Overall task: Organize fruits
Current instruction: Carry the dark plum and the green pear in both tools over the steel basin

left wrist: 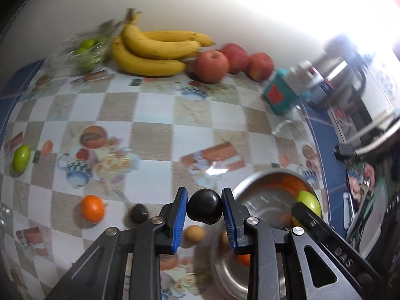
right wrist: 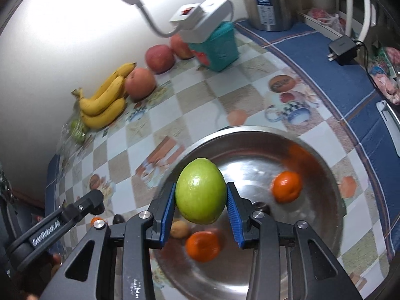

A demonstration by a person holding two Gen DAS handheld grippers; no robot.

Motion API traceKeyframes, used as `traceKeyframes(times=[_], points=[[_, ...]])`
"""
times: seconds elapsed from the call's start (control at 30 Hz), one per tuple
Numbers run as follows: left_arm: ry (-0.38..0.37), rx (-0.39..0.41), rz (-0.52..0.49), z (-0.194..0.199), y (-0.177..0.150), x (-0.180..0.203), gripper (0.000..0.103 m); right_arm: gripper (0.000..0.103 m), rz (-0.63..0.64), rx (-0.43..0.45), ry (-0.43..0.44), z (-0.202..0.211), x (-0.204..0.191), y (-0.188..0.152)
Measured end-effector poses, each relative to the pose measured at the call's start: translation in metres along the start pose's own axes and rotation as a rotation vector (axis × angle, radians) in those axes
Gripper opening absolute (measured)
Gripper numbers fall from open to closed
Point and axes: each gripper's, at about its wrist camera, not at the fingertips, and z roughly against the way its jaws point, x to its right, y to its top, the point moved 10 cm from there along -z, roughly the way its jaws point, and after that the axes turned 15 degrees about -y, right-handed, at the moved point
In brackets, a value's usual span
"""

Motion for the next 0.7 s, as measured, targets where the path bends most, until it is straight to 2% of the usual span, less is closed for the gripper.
traceKeyframes(times=[0.17, 0.37, 0.7], points=[[-0.044, -0.048, -0.057, -0.018, -0.012, 0.03, 0.03, 0.041, -0.034, -0.006, 0.01, -0.007, 0.017, 0.008], [-0.066, -0.08, -0.128, -0.035, -0.024, 0.057, 0.03, 0.041, -0.042, -0.005, -0.04, -0.018, 0.037, 0.012], [-0.03, -0.13, -0.157, -0.061, -0.038, 0.055, 0.03, 0.041, -0.045, -0.032, -0.026, -0.032, 0.039, 0.01]])
